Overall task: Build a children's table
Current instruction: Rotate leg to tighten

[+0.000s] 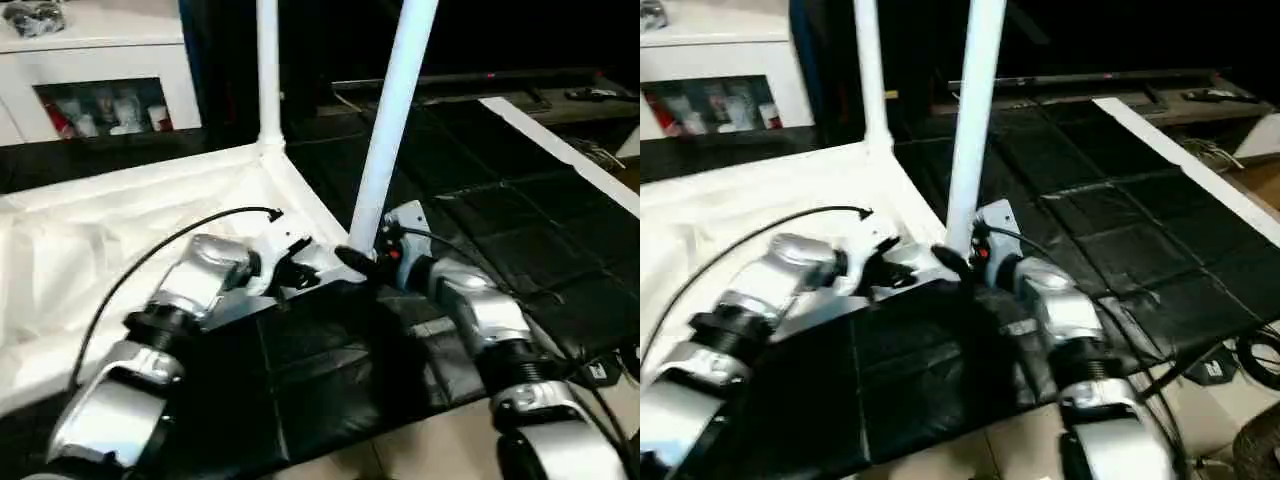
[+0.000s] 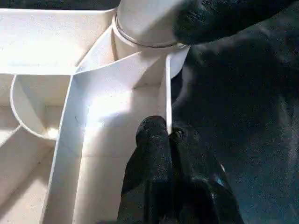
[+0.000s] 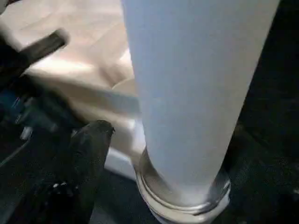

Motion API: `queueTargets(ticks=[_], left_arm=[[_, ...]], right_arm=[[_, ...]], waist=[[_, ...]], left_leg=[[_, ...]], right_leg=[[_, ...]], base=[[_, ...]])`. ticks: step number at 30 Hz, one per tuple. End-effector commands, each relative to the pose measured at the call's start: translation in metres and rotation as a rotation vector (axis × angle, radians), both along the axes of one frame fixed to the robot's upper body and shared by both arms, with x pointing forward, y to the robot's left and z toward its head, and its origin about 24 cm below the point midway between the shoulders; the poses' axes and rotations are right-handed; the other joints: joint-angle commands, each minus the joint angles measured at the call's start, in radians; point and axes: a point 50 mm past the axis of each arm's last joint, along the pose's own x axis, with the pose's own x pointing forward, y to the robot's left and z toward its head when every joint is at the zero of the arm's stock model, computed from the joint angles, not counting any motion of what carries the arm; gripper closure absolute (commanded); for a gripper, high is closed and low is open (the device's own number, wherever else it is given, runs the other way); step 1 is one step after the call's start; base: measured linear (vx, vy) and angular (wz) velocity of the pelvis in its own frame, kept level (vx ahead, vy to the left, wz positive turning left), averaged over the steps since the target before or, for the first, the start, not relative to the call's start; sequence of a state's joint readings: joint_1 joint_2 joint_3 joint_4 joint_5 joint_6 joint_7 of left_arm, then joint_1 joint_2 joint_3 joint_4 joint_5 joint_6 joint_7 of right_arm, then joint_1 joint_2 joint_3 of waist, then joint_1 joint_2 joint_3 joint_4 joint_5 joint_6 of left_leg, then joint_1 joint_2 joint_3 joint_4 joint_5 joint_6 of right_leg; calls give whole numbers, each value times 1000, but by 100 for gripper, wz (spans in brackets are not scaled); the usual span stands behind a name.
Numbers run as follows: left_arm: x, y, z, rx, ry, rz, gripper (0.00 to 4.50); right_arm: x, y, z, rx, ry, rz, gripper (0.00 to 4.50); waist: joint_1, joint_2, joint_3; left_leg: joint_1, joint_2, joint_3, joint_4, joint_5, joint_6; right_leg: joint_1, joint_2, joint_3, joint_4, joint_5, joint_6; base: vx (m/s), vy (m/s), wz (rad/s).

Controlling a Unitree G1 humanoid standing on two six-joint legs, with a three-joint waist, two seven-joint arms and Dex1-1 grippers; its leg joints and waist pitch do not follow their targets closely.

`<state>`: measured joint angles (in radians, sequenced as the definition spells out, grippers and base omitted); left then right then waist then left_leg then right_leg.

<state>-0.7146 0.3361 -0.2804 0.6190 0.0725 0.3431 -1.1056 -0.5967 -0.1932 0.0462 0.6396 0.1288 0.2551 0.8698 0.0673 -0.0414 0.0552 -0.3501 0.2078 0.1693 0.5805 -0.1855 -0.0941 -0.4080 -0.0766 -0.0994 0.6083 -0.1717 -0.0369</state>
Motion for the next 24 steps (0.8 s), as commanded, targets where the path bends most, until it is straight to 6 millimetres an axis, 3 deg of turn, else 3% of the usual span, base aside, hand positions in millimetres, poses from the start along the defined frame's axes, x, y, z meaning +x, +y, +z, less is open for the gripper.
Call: queueTargets(ticks=[1, 6, 11, 16, 24], left_arm=[[-3, -9, 12, -24, -33, -132, 450], [-17, 9, 13, 15, 29, -333, 450], [-25, 10, 14, 2, 73, -424, 450], [-29, 7, 13, -2, 83, -472, 450], [-34, 0, 10, 0, 84, -530, 450]], right_arm=[[-4, -6, 2, 15, 9, 66, 30], [-16, -28, 14, 32, -50, 279, 7], [-21, -38, 17, 48, 0, 383, 7], [-27, -39, 14, 27, 37, 501, 7], [-28, -28, 10, 42, 59, 583, 32]], waist=[[6, 9, -69], [26, 10, -70], [33, 12, -65], [44, 5, -66], [43, 0, -68]], left_leg=[[2, 26, 1, -60, -148, 60], [1, 29, 3, -58, -145, 70], [5, 32, 4, -61, -188, 48], [3, 32, 4, -59, -181, 49], [1, 30, 4, -57, -160, 50]], right_leg=[[64, -72, 60, -70, -179, -208], [67, -69, 58, -64, -148, -212], [59, -72, 57, -74, -255, -199], [60, -73, 57, -73, -264, -190], [58, -73, 55, -72, -271, -183]], base=[[0, 0, 0], [0, 0, 0], [0, 0, 0], [0, 0, 0], [0, 0, 0]])
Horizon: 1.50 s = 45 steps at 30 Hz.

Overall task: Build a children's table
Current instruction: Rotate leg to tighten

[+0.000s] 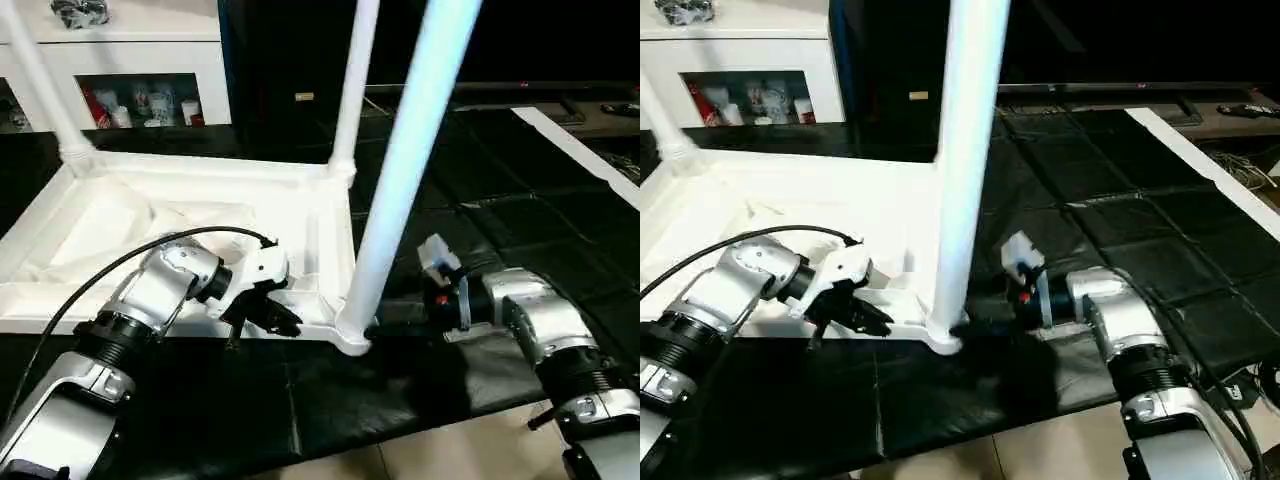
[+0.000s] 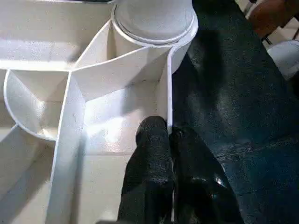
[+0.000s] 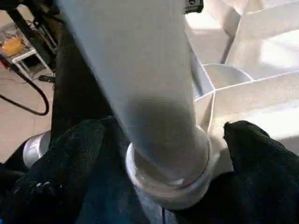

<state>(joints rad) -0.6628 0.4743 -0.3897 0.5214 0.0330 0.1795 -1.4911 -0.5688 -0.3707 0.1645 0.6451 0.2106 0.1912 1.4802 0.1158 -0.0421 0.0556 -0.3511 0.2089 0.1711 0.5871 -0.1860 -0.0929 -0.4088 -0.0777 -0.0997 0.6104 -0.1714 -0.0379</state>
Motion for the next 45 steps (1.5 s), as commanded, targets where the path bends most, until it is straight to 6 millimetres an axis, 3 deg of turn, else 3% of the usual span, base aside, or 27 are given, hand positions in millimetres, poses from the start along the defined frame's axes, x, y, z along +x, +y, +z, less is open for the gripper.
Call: queueTargets(ticks=[1, 20, 27, 32, 33, 35, 36, 37, 39, 44, 45], left_arm=[[-5, -16, 5, -48, -3, -101, 450], [-7, -17, 4, -34, -13, -114, 450], [-2, -16, 3, -36, -22, -57, 450], [14, -33, 0, -39, -69, 182, 450], [18, -38, 0, -40, -78, 245, 450], [20, -51, 2, -78, -68, 306, 450], [20, -51, 2, -78, -68, 306, 450], [20, -65, 4, -124, -43, 349, 450], [21, -71, 5, -141, -34, 365, 450], [26, -93, 5, -178, -45, 481, 450], [26, -93, 5, -179, -46, 486, 450]], right_arm=[[4, 1, 7, -2, -29, 18, 43], [1, 4, 6, 61, 25, 83, 198], [-1, 7, 4, 85, 38, 69, 229], [5, 14, -7, 39, 16, -145, 233], [7, 17, -9, 22, 13, -204, 235], [8, 26, -13, 16, 28, -278, 241], [8, 26, -13, 16, 28, -278, 242], [10, 38, -16, 9, 29, -365, 244], [12, 43, -16, 4, 27, -408, 246], [26, 73, -20, -80, 48, -658, 250], [26, 74, -20, -85, 47, -663, 250]], waist=[[-5, 1, -67], [-4, -1, -70], [-5, 7, -69], [-10, 1, -64], [-9, 2, -61], [-14, -1, -61], [-15, 4, -60], [-24, 5, -61], [-34, 1, -66], [-52, 7, -66], [-56, 9, -68]], left_leg=[[2, 30, 2, -64, -159, 48], [0, 29, 2, -62, -143, 55], [2, 29, 1, -63, -160, 47], [5, 26, 2, -65, -185, 29], [13, 25, 1, -65, -207, 20], [7, 21, -5, -67, -209, 13], [8, 21, -5, -67, -209, 12], [2, 18, -6, -67, -208, 14], [-3, 17, -9, -66, -189, 15], [-2, 13, -5, -64, -172, 34], [-3, 14, -8, -66, -171, 23]], right_leg=[[59, -71, 56, -74, -274, -182], [61, -70, 55, -70, -251, -184], [60, -69, 55, -74, -266, -181], [57, -68, 55, -84, -342, -153], [52, -70, 54, -93, -391, -142], [60, -73, 49, -97, -452, -116], [58, -72, 49, -98, -462, -109], [60, -72, 49, -101, -469, -98], [64, -70, 47, -97, -436, -99], [58, -64, 50, -97, -375, -121], [59, -63, 49, -93, -357, -130]], base=[[0, 0, 0], [0, 0, 0], [0, 0, 0], [0, 0, 0], [0, 0, 0], [0, 0, 0], [0, 0, 0], [0, 0, 0], [0, 0, 0], [0, 0, 0], [0, 0, 0]])
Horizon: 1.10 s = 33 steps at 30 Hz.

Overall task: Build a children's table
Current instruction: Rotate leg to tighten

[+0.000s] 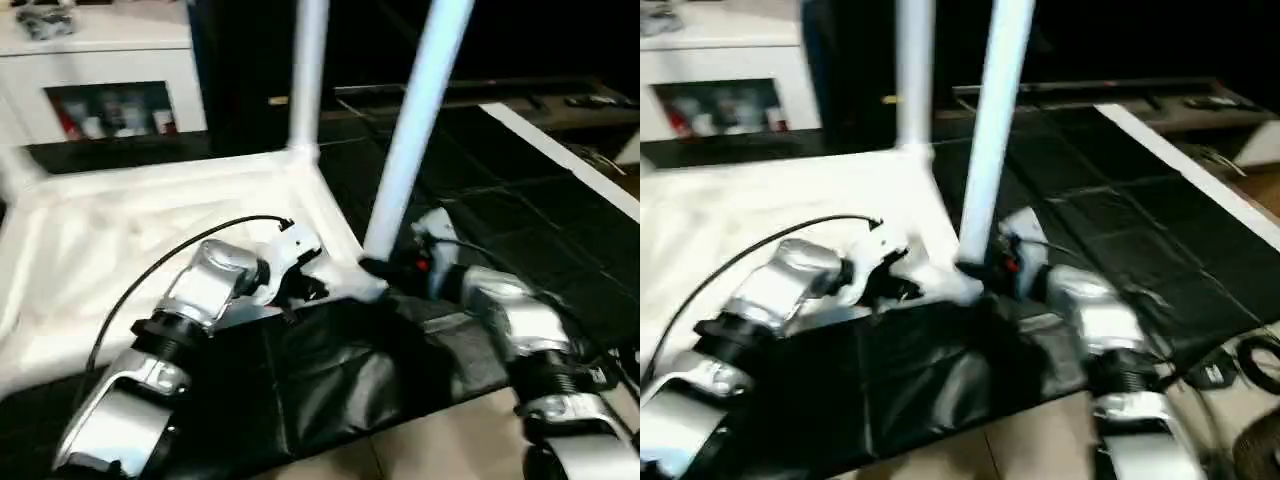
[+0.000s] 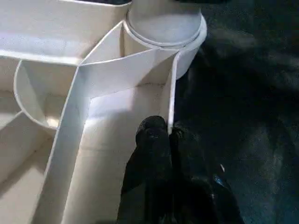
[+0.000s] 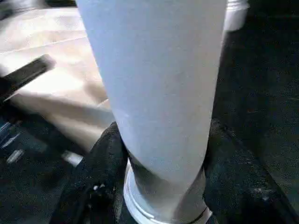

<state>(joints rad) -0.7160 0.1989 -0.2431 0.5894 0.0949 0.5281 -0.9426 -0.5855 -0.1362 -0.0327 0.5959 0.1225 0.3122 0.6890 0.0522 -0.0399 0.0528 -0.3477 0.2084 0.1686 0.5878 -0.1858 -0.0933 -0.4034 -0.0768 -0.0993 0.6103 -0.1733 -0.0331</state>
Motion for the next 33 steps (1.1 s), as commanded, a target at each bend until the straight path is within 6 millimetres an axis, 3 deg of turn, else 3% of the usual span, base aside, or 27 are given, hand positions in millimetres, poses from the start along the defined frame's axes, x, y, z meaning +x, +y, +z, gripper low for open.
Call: queueTargets(ticks=[1, 5, 6, 14, 15, 18, 26, 29, 33], left_arm=[[-2, -49, 17, -126, -45, -65, 450], [-2, -46, 18, -120, -43, -54, 450], [-1, -43, 18, -115, -45, -53, 450], [2, -19, 18, -56, -76, -95, 450], [2, -17, 19, -50, -83, -107, 450], [-1, -2, 18, -14, -78, -189, 450], [-10, 25, 21, 40, -60, -386, 450], [-12, 29, 22, 53, -56, -442, 450], [-18, 33, 24, 54, -33, -546, 450]], right_arm=[[-10, 55, -16, -29, 124, 80, 250], [-10, 57, -13, -37, 77, 70, 250], [-10, 56, -12, -22, 76, 63, 197], [-16, 46, -5, 35, 33, 166, 137], [-17, 43, -4, 35, 24, 186, 112], [-20, 24, -1, 24, -8, 261, 97], [-28, -24, 10, -8, -32, 457, 35], [-31, -33, 13, -11, -16, 523, 5], [-32, -45, 15, -32, 24, 594, 2]], waist=[[7, 10, -66], [4, 9, -64], [4, 10, -64], [4, 8, -63], [6, 8, -63], [8, 12, -62], [23, 10, -63], [37, 9, -64], [46, 8, -63]], left_leg=[[-4, 16, -6, -67, -174, 18], [-4, 17, -4, -68, -200, 30], [-3, 17, -5, -69, -200, 32], [-4, 19, -3, -70, -189, 46], [-4, 19, -3, -70, -184, 49], [-4, 20, -3, -71, -189, 50], [1, 27, -1, -70, -195, 56], [1, 28, 2, -68, -175, 59], [0, 28, 4, -66, -170, 59]], right_leg=[[54, -64, 48, -91, -349, -138], [54, -68, 51, -95, -346, -140], [55, -67, 51, -94, -335, -142], [58, -67, 55, -89, -284, -155], [58, -69, 55, -89, -278, -160], [58, -70, 56, -89, -280, -168], [58, -71, 58, -85, -256, -185], [58, -70, 58, -77, -212, -201], [59, -70, 56, -77, -225, -199]], base=[[0, 0, 0], [0, 0, 0], [0, 0, 0], [0, 0, 0], [0, 0, 0], [0, 0, 0], [0, 0, 0], [0, 0, 0], [0, 0, 0]])
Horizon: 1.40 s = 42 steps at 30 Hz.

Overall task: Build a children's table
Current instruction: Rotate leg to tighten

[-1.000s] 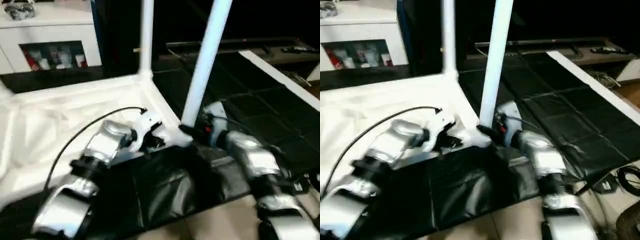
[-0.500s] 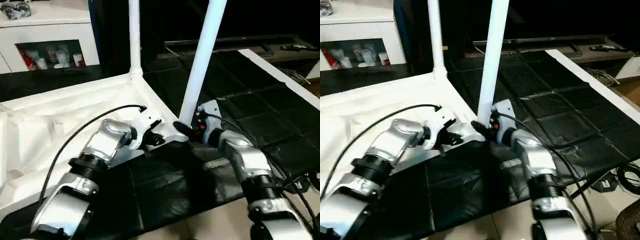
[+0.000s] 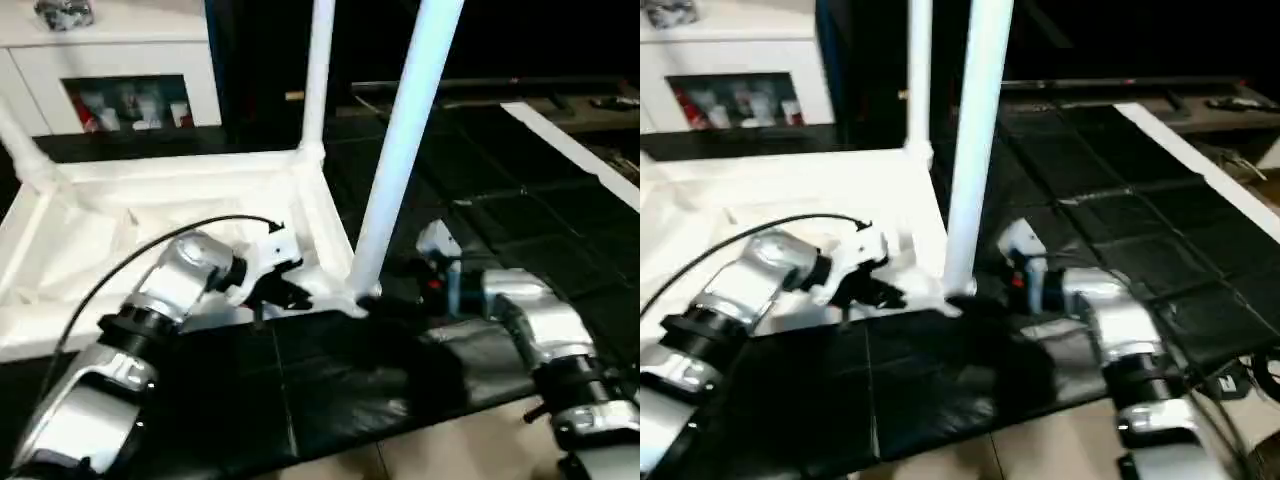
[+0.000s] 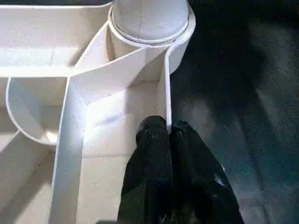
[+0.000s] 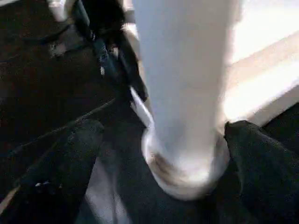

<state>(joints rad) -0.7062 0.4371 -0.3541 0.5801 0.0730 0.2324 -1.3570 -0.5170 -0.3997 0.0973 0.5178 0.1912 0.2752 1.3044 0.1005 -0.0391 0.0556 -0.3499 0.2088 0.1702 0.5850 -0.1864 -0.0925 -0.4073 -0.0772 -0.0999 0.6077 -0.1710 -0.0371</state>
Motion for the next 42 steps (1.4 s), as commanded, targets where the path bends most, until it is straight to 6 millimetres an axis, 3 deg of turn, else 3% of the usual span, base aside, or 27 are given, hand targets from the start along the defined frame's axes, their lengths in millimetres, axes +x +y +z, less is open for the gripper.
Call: queueTargets(ticks=[1, 6, 8, 15, 35, 42], left_arm=[[-7, -12, 10, -29, 7, -164, 450], [-12, -12, 12, -31, 29, -236, 450], [-12, -14, 13, -35, 28, -258, 450], [-14, -20, 11, -35, 30, -305, 450], [-15, -18, 8, -24, 20, -302, 450], [-9, -18, 5, -27, 25, -200, 450]], right_arm=[[2, -4, 7, -5, -4, 64, 2], [1, -5, 12, 24, -7, 151, 2], [-1, -2, 12, 36, -10, 193, 2], [-2, 8, 6, 45, -14, 254, 19], [-1, 18, 1, 75, 3, 321, 197], [-4, 21, -2, 111, 37, 295, 238]], waist=[[1, 8, -68], [8, 8, -66], [14, 7, -69], [15, 4, -68], [12, 4, -69], [11, 6, -68]], left_leg=[[3, 29, 1, -63, -171, 53], [4, 30, 3, -62, -182, 52], [4, 32, 3, -62, -169, 53], [0, 29, 2, -62, -166, 50], [0, 30, 1, -61, -163, 53], [2, 29, 2, -61, -170, 47]], right_leg=[[63, -72, 56, -74, -243, -197], [59, -71, 56, -76, -269, -191], [59, -71, 56, -71, -238, -200], [61, -72, 55, -72, -253, -192], [61, -71, 54, -70, -262, -192], [60, -70, 54, -73, -274, -189]], base=[[0, 0, 0], [0, 0, 0], [0, 0, 0], [0, 0, 0], [0, 0, 0], [0, 0, 0]])
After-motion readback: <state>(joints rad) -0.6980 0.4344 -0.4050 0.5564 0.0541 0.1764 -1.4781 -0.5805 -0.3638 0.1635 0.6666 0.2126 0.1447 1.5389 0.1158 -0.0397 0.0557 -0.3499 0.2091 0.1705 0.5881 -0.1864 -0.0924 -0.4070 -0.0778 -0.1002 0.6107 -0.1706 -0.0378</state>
